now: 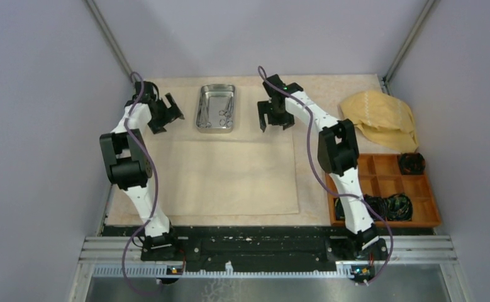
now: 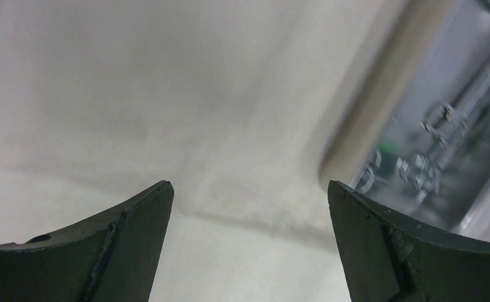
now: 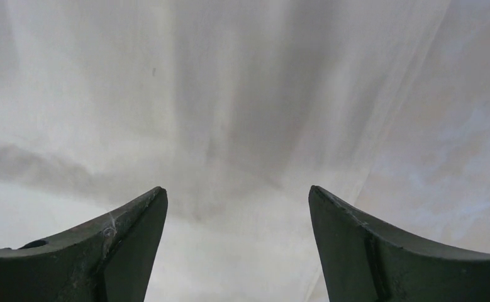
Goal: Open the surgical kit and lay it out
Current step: Smooth out the surgical kit at the center of the board.
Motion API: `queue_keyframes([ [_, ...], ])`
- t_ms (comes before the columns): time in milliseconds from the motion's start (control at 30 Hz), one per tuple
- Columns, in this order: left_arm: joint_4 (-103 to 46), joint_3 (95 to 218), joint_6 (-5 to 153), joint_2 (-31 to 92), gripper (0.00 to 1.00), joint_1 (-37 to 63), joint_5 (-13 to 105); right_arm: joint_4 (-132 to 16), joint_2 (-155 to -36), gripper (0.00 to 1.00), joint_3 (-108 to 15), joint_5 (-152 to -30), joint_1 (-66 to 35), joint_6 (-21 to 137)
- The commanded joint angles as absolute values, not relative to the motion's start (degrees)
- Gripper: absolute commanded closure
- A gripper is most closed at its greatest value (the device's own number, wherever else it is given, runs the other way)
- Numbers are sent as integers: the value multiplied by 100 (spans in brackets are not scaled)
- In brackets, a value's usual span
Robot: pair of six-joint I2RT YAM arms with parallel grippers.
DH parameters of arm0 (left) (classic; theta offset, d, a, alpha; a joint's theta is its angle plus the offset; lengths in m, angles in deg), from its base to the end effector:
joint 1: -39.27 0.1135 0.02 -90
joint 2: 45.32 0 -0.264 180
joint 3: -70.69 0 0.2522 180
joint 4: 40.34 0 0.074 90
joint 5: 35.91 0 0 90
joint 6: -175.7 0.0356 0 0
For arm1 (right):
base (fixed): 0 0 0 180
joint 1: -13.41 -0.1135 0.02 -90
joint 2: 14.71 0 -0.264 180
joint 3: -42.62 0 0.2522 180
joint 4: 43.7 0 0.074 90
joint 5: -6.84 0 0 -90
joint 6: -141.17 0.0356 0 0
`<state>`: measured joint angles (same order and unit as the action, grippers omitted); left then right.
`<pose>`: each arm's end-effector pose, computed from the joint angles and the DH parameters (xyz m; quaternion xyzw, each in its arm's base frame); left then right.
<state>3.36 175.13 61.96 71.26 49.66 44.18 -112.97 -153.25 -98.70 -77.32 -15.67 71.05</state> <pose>0.4397 0.0744 0.2063 -0.2552 0.9178 -0.1160 0.2810 0.4504 0.2464 0.2002 -0.0681 0.9754 0.0389 0.2058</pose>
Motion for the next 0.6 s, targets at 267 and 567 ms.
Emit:
queue_keyframes([
  [267,292,15131,6575,4888,3,4629,3230,-9931,-12577,21,-6243,-10109,-1991,6935],
  [567,156,13598,5843,4391,6,4640,3131,-9240,-12509,26,-5195,-10190,-2313,6951],
])
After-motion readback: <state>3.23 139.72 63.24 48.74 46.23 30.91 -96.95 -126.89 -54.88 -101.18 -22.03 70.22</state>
